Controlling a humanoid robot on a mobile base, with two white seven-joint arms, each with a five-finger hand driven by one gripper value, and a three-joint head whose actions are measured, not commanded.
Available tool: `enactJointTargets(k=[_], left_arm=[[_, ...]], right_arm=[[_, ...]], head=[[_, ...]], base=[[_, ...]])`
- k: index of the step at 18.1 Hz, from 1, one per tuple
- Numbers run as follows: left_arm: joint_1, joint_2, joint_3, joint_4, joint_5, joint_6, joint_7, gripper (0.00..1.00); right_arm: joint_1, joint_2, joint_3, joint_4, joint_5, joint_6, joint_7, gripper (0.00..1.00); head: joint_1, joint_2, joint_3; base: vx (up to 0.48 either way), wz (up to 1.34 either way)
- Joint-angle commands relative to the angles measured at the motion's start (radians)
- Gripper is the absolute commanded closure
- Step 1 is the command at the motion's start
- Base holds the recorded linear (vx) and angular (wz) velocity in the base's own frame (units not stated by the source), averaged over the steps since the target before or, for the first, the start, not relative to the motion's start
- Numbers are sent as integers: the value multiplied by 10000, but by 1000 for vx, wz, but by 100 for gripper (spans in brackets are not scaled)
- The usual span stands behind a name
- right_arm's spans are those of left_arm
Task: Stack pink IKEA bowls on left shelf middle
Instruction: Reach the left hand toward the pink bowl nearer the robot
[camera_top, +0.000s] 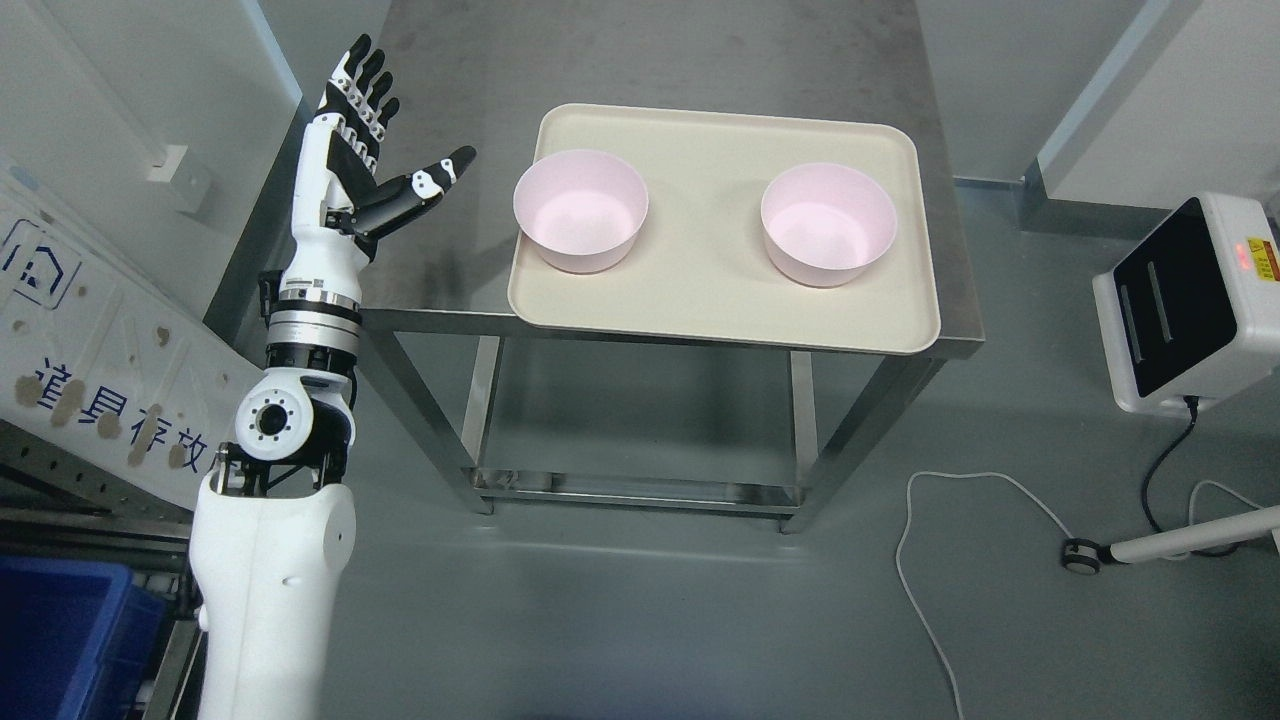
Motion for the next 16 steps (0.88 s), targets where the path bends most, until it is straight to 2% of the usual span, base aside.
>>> enactJointTargets(k=[1,4,6,7,9,11,13,16], left_arm=[[194,84,-553,-118,-9,-1,-7,0],[-35,84,-553,-73,-9,-32,-7,0],[-661,84,-676,95,-9,-48,-326,0],[-938,350,-752,294,-24,-2,-815,2],[-1688,1682,-1180,859,-496,273,-2147,2],[-2699,2529,-1595,1642,-1339,519,-3375,2],[-3362,2945,-1749,2210,-2548,566,-4785,3],[-4175,2917,-1919,2871,-4773,566,-6782,3]], right_arm=[[0,-175,-108,0,77,6,-5,0],[0,-175,-108,0,77,6,-5,0],[0,-175,-92,0,77,6,-5,0],[0,-175,-107,0,77,6,-5,0],[0,-175,-108,0,77,6,-5,0],[0,-175,-108,0,77,6,-5,0],[0,-175,-108,0,77,6,10,0],[0,-175,-108,0,77,6,-5,0]], head=[[0,0,0],[0,0,0],[0,0,0],[0,0,0],[0,0,0],[0,0,0],[0,0,0],[0,0,0]], base=[[0,0],[0,0],[0,0],[0,0],[0,0],[0,0],[0,0],[0,0]])
